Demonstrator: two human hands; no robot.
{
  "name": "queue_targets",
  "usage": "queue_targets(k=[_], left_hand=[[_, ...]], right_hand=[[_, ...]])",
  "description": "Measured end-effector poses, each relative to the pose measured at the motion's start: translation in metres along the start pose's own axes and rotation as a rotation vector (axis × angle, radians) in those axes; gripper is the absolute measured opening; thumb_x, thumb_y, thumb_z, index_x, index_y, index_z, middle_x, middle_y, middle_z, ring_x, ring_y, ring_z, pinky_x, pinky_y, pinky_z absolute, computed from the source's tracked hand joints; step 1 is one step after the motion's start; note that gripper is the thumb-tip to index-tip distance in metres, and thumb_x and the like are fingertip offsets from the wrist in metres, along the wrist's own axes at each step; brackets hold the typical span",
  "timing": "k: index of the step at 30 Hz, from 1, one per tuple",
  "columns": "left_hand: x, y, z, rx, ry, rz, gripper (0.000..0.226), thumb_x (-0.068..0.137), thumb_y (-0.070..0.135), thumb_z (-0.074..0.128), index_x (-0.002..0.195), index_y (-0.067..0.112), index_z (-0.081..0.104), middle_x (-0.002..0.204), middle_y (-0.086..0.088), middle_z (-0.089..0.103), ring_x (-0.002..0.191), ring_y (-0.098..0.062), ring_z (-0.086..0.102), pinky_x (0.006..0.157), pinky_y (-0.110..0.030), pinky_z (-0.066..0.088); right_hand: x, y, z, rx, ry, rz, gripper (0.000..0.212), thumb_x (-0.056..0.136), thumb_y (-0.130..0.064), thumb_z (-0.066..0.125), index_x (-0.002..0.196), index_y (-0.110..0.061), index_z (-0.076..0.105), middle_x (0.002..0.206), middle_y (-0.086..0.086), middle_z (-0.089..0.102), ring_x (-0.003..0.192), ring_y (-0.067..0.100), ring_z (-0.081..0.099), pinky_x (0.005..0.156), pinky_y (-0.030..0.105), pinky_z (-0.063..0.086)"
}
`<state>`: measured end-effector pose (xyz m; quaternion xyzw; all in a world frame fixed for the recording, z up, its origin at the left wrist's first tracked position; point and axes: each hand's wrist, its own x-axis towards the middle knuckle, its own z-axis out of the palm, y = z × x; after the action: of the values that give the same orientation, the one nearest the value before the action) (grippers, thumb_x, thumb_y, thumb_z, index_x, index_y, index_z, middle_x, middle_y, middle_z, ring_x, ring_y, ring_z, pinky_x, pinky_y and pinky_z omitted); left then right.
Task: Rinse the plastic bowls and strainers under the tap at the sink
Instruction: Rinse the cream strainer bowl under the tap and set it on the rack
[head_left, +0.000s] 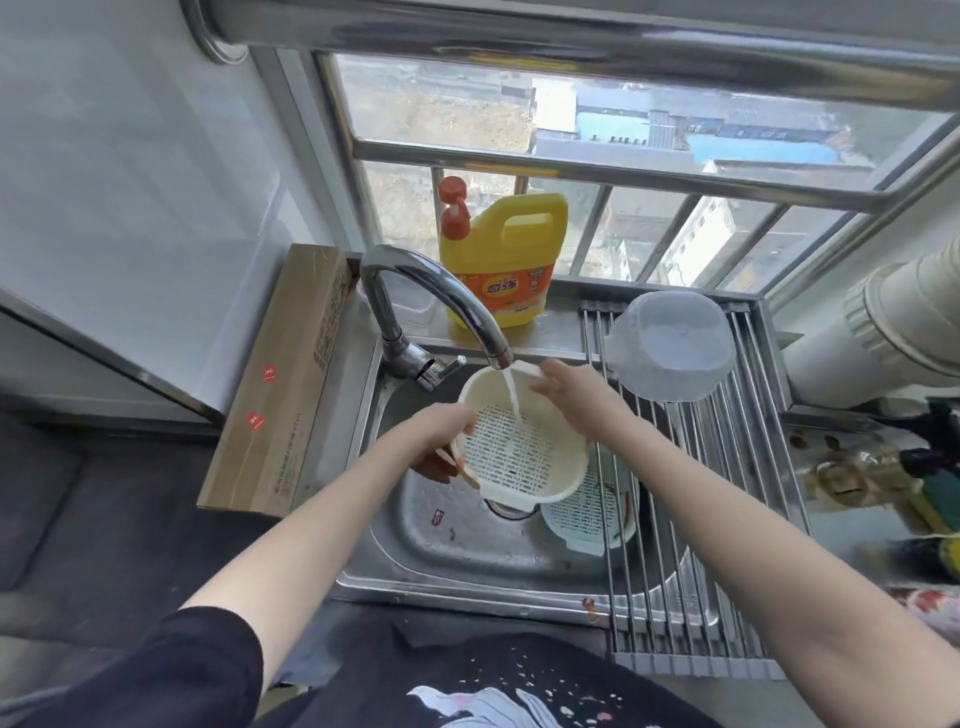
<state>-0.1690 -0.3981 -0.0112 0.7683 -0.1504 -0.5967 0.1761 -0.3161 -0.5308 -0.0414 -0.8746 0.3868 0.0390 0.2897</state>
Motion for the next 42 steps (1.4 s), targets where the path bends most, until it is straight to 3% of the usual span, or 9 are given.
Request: queue_targets(k=[5,11,15,19,22,26,35,38,42], left_hand=[[0.013,-0.014,0.005,-0.278,0.048,0.027,0.027,0.092,-0.003,0.031,0.081,0.008,0.054,0.072,-0.008,0.068,0.071,-0.025,0.065,0.07,-0.043,0.057],[0.025,-0.02,0.021,-0.496,-0.007,-0.019,0.032,0.101,0.001,0.034,0.131,0.003,0.043,0.126,-0.019,0.059,0.117,-0.035,0.058,0.08,-0.045,0.05],[0.031,-0.017,0.028,-0.584,-0.023,-0.014,0.035,0.101,0.008,0.041,0.136,0.01,0.041,0.127,-0.018,0.059,0.108,-0.033,0.062,0.057,-0.038,0.058],[0.035,-0.015,0.039,-0.645,0.03,0.058,0.038,0.1,0.009,0.043,0.137,0.015,0.035,0.132,-0.018,0.055,0.106,-0.036,0.061,0.051,-0.041,0.055],[0.034,-0.018,0.045,-0.685,0.03,0.084,0.041,0.099,0.003,0.041,0.137,0.015,0.033,0.133,-0.015,0.053,0.111,-0.036,0.058,0.055,-0.041,0.052],[0.033,-0.02,0.042,-0.754,-0.05,0.084,0.045,0.097,0.001,0.046,0.138,0.017,0.035,0.131,-0.018,0.054,0.101,-0.032,0.061,0.058,-0.042,0.054],[0.027,-0.012,0.002,-0.218,0.193,0.175,0.023,0.091,0.024,0.054,0.113,0.019,0.053,0.103,-0.011,0.062,0.082,-0.032,0.069,0.067,-0.049,0.06],[0.023,-0.007,-0.001,-0.108,0.241,0.236,0.016,0.089,0.015,0.047,0.103,0.019,0.054,0.087,-0.007,0.064,0.071,-0.029,0.069,0.062,-0.047,0.06],[0.025,-0.004,0.012,-0.193,0.373,0.275,0.022,0.09,0.011,0.041,0.104,0.021,0.054,0.107,-0.012,0.061,0.079,-0.034,0.068,0.052,-0.044,0.059]], right_hand=[[-0.013,-0.009,-0.004,-0.059,0.365,-0.16,0.034,0.102,-0.024,0.037,0.126,-0.008,0.055,0.111,0.014,0.067,0.103,0.031,0.06,0.085,0.04,0.049],[-0.038,0.0,0.019,-0.566,0.38,-0.354,0.059,0.086,-0.009,0.04,0.144,-0.006,0.036,0.152,0.015,0.034,0.141,0.029,0.027,0.116,0.046,0.017],[-0.052,-0.003,0.034,-0.598,-0.061,-0.31,0.043,0.097,-0.035,0.034,0.124,-0.012,0.057,0.13,0.009,0.059,0.127,0.025,0.049,0.118,0.042,0.008],[-0.059,-0.005,0.05,-0.555,-0.252,-0.108,0.092,0.085,-0.074,0.013,0.147,-0.008,0.031,0.154,0.02,0.026,0.144,0.03,0.021,0.119,0.044,0.002],[-0.06,-0.004,0.049,-0.578,-0.302,-0.165,0.067,0.093,-0.047,0.046,0.151,-0.024,0.02,0.156,0.024,0.014,0.146,0.033,0.011,0.118,0.041,0.004],[-0.06,0.001,0.043,-0.617,-0.204,-0.306,0.054,0.097,-0.018,0.044,0.149,-0.022,0.028,0.154,0.01,0.03,0.144,0.026,0.019,0.116,0.04,0.008],[-0.057,0.021,0.025,-0.924,-0.12,-0.54,0.02,0.079,-0.018,0.07,0.1,-0.018,0.07,0.104,0.0,0.072,0.113,0.029,0.06,0.11,0.046,0.032],[-0.052,0.018,0.018,-0.986,0.013,-0.473,0.022,0.077,-0.021,0.072,0.1,-0.019,0.073,0.118,0.004,0.068,0.127,0.03,0.051,0.115,0.05,0.008],[-0.044,-0.007,0.022,-0.956,-0.058,-0.1,0.056,0.091,-0.027,0.055,0.14,-0.005,0.042,0.153,0.019,0.029,0.146,0.035,0.008,0.105,0.057,-0.023]])
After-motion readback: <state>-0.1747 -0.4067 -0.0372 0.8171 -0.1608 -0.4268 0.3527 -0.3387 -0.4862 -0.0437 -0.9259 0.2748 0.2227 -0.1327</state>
